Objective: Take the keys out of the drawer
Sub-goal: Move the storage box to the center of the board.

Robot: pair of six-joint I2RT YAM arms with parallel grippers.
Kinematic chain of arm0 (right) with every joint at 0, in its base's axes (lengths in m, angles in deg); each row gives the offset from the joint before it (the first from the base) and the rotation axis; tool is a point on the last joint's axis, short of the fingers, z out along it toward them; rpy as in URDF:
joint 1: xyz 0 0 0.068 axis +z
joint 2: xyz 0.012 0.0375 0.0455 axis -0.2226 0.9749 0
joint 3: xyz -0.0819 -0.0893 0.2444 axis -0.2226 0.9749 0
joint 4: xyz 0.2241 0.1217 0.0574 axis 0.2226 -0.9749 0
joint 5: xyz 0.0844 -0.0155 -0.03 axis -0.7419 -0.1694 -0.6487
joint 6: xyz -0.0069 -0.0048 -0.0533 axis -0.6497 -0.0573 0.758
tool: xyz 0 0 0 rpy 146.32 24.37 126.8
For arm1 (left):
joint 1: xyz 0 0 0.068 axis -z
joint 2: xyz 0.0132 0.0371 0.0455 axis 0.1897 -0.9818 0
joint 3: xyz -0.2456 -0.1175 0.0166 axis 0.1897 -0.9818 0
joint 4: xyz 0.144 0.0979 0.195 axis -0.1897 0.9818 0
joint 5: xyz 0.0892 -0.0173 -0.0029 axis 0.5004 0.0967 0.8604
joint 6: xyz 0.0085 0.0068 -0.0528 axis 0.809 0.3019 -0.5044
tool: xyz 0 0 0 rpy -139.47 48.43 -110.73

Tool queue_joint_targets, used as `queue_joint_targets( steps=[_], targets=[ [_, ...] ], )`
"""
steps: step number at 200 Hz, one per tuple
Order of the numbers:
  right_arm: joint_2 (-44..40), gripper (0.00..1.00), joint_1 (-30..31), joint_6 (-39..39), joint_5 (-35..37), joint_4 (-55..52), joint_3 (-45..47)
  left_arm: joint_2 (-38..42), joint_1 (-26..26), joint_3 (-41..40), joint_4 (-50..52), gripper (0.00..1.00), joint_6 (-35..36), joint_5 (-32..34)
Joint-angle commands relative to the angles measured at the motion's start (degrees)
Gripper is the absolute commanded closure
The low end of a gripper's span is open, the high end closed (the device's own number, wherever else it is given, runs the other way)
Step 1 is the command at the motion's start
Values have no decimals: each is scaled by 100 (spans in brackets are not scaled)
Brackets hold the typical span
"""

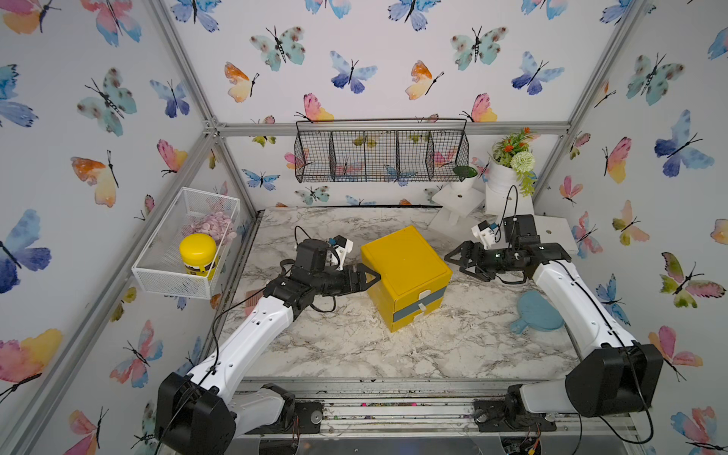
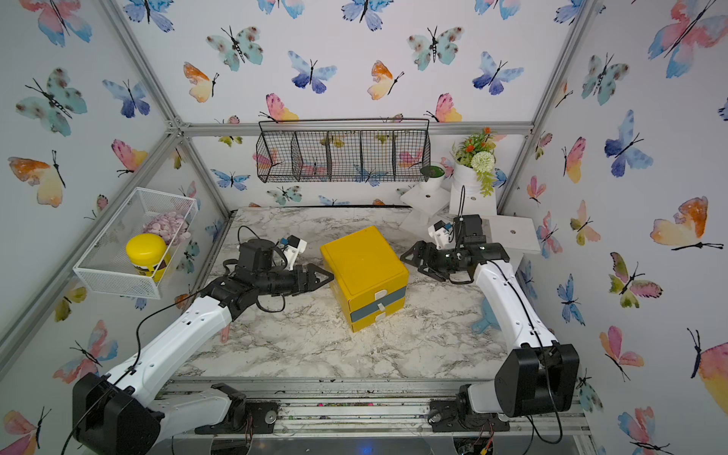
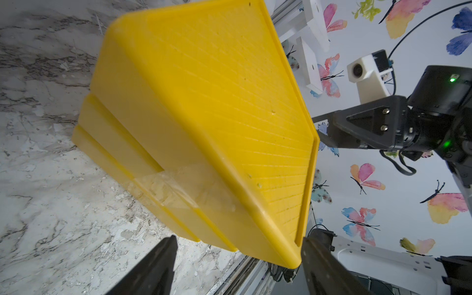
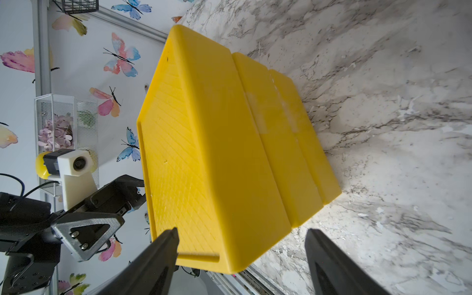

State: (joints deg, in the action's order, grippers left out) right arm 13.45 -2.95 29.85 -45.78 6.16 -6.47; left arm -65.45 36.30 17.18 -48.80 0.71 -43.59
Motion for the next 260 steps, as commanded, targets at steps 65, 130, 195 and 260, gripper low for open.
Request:
queue_joint_targets(
  steps=[65,130,195,260],
  targets=[
    [315,17,829,-228,-148,483,-19,-697,-23,636,181,16,-60,-177],
    [866,21,1255,-262,-225,644,-585,-1022,-423,1086,419,18,-371,-29],
    [1569,24,1594,-554,-176,1047,-1243,-1277,-1183,1344,756,19,-140,-49],
    [2360,23,2058,-817,58,841,-2418,-1950,-1552,2069,1353,22,100,-145]
  ],
)
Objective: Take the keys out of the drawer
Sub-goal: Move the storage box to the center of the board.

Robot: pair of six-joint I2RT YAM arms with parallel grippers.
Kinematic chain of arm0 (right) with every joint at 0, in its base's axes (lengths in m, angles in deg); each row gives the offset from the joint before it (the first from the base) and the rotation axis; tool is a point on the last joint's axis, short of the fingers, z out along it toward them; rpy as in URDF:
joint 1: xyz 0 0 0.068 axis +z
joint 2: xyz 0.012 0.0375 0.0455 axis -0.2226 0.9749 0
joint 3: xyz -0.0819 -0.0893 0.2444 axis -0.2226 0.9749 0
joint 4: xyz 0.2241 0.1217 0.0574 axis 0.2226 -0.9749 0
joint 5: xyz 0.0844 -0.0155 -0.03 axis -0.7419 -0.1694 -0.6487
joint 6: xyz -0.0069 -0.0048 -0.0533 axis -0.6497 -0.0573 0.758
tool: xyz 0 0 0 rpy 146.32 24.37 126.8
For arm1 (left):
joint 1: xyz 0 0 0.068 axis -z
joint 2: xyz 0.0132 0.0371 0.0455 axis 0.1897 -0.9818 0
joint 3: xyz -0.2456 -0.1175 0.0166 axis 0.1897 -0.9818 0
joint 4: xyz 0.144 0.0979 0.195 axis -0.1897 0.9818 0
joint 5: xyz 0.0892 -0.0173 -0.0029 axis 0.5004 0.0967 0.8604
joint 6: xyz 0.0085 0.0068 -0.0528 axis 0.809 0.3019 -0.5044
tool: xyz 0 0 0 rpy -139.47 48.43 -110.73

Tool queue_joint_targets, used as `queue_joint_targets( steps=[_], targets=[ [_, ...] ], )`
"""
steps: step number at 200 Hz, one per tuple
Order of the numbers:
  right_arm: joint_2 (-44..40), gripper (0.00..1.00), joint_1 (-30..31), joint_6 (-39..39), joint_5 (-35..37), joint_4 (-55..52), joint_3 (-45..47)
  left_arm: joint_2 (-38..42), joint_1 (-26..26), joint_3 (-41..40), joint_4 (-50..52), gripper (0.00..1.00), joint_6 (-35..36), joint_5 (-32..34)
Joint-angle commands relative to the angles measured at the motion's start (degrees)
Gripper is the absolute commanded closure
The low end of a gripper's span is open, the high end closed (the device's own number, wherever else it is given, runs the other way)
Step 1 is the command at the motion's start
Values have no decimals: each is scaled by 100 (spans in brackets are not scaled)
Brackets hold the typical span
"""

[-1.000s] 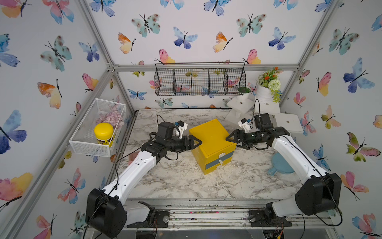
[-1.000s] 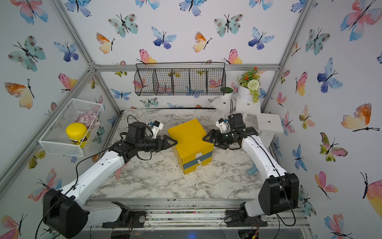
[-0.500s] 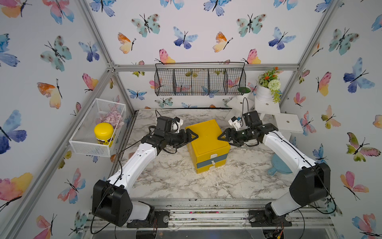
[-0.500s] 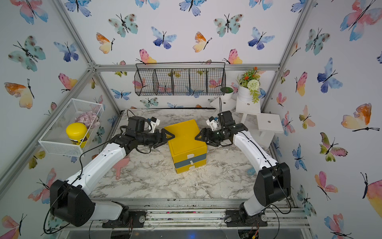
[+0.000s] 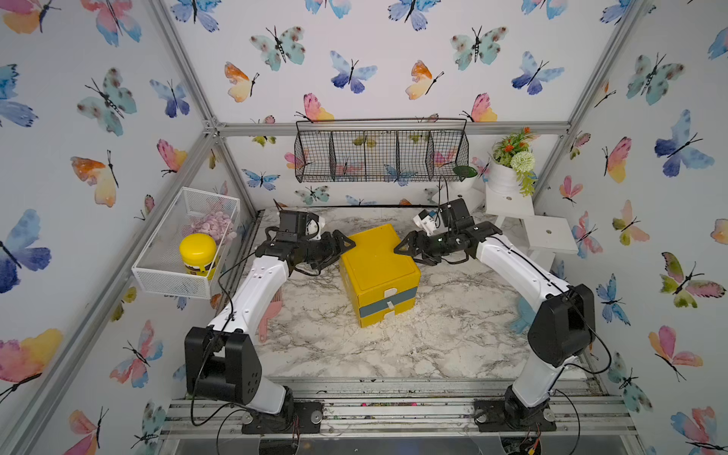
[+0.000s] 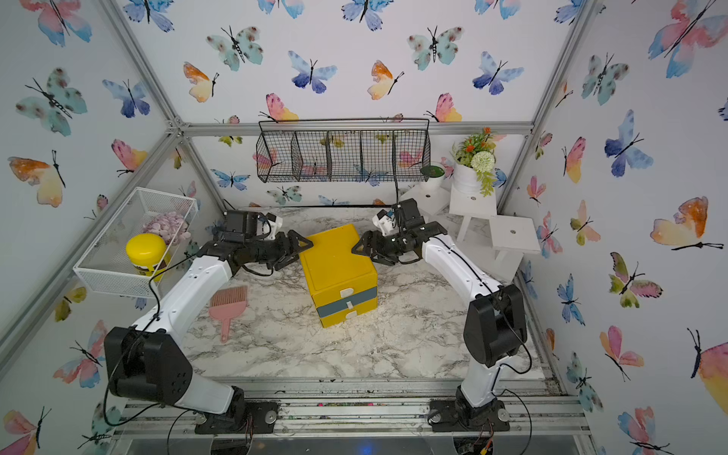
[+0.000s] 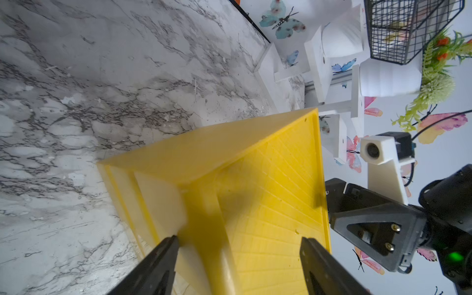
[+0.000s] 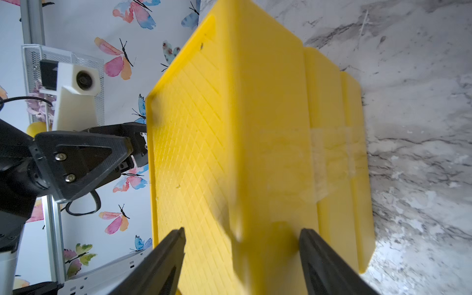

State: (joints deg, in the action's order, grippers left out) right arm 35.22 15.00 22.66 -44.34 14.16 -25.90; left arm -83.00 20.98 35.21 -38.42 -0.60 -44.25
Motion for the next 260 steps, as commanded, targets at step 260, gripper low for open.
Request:
queue_joint_targets(
  steps=[260],
  targets=[
    [971,21,642,129,1402,-1761,-3282,-115,-451,2278,904,20,1450,1674]
  ],
)
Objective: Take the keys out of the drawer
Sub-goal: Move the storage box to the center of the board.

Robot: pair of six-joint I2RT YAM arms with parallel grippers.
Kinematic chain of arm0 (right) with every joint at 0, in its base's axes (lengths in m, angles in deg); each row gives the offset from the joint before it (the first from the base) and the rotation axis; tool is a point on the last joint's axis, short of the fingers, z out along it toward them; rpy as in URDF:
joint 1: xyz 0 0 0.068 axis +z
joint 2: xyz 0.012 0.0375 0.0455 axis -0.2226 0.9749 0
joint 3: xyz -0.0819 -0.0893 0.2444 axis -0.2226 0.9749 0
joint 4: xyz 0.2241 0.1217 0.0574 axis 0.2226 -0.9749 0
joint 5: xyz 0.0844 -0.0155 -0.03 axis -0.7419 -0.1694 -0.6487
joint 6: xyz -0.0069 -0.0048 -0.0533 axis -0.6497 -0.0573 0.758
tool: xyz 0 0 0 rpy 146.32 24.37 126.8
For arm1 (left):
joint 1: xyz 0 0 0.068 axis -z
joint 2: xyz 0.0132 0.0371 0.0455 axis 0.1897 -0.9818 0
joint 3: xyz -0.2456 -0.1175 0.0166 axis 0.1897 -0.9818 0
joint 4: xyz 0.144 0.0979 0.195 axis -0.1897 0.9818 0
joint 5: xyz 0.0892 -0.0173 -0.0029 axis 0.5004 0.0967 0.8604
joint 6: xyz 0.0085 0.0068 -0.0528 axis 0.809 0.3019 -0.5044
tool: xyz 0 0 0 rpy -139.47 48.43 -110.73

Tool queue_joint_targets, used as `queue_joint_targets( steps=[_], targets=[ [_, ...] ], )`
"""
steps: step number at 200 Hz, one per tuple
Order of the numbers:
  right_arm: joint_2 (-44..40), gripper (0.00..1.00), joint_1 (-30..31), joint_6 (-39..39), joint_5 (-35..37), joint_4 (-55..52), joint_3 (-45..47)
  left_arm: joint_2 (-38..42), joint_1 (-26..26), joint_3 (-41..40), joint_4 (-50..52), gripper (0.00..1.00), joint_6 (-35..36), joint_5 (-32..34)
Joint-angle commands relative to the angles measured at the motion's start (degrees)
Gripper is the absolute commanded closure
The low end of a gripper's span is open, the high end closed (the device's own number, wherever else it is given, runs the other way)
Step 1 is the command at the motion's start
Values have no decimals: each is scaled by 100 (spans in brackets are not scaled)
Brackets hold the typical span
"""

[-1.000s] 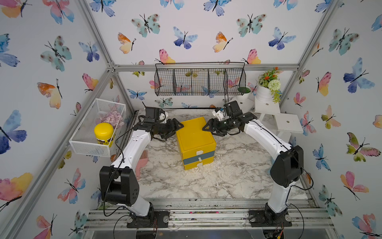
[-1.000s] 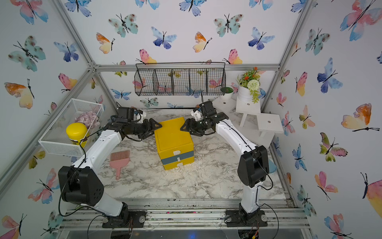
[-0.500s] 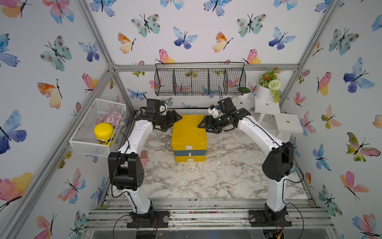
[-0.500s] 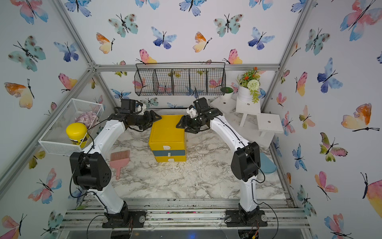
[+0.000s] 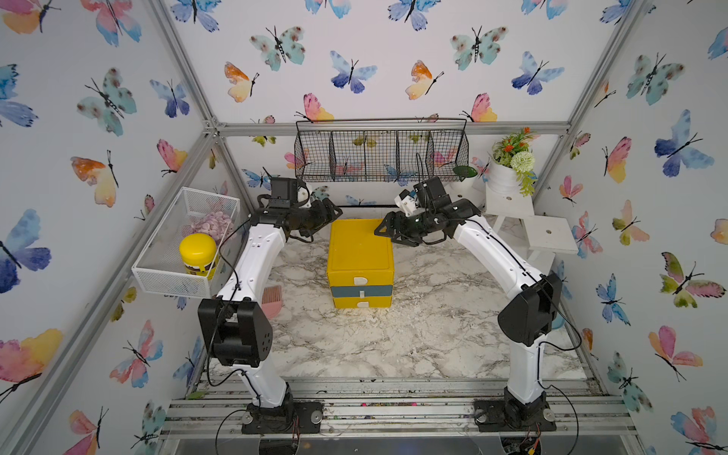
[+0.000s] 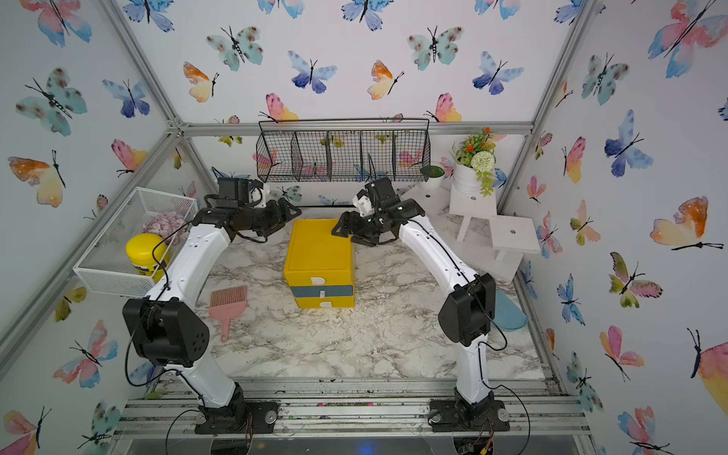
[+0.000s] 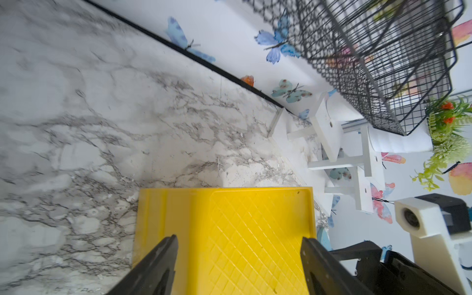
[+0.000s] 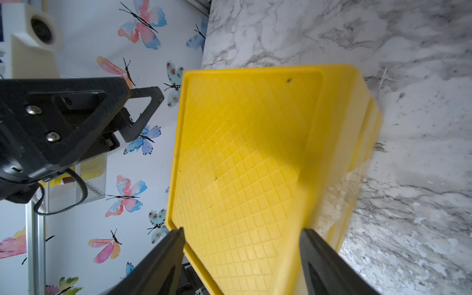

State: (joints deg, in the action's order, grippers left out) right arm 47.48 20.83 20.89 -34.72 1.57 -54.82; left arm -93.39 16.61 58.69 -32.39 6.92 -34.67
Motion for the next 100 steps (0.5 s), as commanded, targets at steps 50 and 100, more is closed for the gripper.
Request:
queue_joint_targets(
  steps=[50,100],
  targets=[
    [-1063,21,58,775,1393,-583,310,3515,1767,-2525,-323,27,3604,2594],
    [-1477,24,58,926,1330,-424,1253,5302,2931,-4103,-842,41,4831,1803]
  ],
)
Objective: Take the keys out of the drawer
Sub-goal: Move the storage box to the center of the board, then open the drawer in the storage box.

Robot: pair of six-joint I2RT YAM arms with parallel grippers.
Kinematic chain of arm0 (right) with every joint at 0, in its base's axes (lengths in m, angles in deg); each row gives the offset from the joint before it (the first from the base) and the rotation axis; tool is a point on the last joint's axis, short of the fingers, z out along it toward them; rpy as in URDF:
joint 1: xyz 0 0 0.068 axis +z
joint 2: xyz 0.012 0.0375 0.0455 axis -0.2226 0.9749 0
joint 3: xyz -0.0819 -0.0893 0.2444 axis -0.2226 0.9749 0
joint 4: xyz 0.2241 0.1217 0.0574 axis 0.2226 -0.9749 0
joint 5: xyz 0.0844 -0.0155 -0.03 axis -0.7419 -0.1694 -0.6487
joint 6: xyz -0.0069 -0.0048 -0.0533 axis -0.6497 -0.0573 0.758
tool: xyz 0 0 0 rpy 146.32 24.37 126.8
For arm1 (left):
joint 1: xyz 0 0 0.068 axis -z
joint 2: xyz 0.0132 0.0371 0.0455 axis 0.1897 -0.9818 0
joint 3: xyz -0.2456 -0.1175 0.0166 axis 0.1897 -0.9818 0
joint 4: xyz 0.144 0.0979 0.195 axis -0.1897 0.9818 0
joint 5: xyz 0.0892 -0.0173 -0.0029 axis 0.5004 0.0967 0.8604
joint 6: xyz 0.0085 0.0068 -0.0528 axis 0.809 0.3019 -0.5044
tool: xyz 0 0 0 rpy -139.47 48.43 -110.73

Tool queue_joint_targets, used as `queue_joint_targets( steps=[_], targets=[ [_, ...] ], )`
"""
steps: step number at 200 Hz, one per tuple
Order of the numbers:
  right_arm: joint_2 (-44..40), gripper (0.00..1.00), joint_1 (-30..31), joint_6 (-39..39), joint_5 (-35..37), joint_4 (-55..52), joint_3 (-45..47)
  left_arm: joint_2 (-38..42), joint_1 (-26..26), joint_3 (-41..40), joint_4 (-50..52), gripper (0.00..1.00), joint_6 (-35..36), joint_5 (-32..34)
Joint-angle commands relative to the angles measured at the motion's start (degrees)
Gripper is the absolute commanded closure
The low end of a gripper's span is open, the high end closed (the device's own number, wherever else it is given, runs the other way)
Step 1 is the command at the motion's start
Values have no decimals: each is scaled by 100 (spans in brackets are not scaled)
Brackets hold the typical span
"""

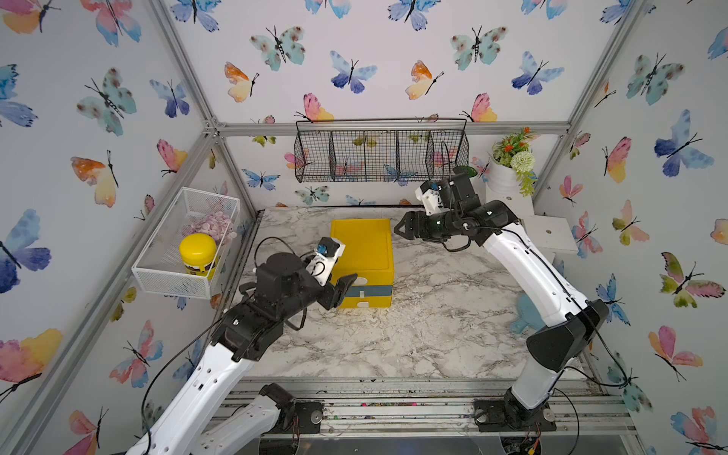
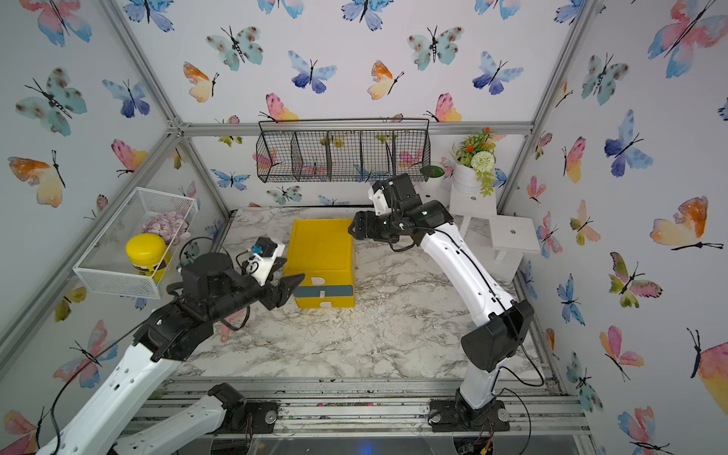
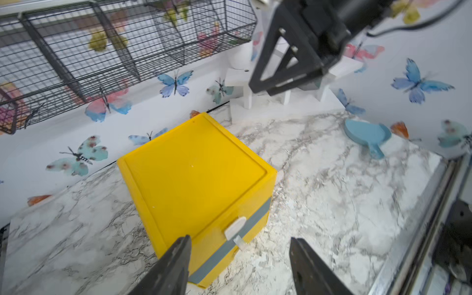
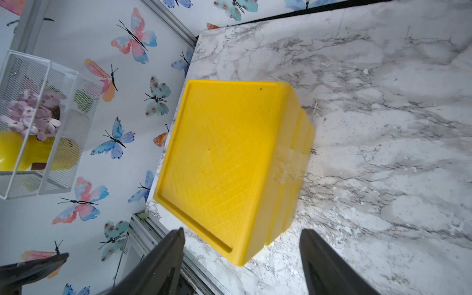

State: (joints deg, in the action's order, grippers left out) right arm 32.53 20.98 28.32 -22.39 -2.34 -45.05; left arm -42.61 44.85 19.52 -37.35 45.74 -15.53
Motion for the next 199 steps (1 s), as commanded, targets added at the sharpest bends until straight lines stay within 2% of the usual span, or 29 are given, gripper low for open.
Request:
queue_joint_targets(
  steps=[1,30,44,74,128,199],
  targets=[
    [18,24,43,183,98,-33,276,217,107,-175,-323,41,965,-130],
    [28,26,43,183,-134,-51,453,-476,124,264,399,53,1464,-310],
    [30,27,43,227,-227,-30,491,-777,133,434,507,55,1616,-328],
    [20,27,43,289,-306,12,502,-1069,159,459,428,56,2027,-521],
    [-143,27,43,307,-327,101,681,-1522,177,335,325,58,2546,-377],
    [-207,27,43,300,-319,183,773,-1886,177,148,-49,60,2729,-86]
  ],
)
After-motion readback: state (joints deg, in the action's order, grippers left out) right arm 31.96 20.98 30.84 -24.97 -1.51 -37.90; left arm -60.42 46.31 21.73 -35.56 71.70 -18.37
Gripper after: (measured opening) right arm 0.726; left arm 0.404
